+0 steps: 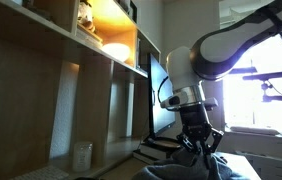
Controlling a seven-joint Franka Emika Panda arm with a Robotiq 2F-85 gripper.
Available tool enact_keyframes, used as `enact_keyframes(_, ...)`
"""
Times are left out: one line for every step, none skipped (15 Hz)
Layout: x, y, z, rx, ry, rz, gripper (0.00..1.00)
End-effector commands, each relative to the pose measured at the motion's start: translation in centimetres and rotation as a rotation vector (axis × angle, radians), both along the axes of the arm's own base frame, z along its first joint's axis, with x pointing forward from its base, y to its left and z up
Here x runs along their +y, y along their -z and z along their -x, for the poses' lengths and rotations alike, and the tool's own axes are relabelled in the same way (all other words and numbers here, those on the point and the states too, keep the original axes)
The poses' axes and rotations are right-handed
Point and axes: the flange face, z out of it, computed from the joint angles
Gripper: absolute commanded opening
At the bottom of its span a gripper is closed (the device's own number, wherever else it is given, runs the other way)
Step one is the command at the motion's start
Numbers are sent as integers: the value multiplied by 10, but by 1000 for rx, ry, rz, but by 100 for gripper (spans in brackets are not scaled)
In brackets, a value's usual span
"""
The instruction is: Hang the sweater on the computer
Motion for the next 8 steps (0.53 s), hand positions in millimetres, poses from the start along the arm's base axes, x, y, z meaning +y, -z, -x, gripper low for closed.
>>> enact_keyframes(1,-10,-2,-23,-7,-2,1)
enact_keyframes(2,-11,-2,-23,-7,-1,4)
enact_keyframes(2,-12,-2,-27,-12,-3,5)
enact_keyframes(3,-14,-2,-29,-11,-3,6)
enact_keyframes(5,-16,0,-32,-16,-1,6)
enact_keyframes(7,-19,1,-37,-20,-1,6)
enact_keyframes(10,-26,3,-54,-28,2,6)
enact_keyframes(13,-32,4,-71,-35,2,6)
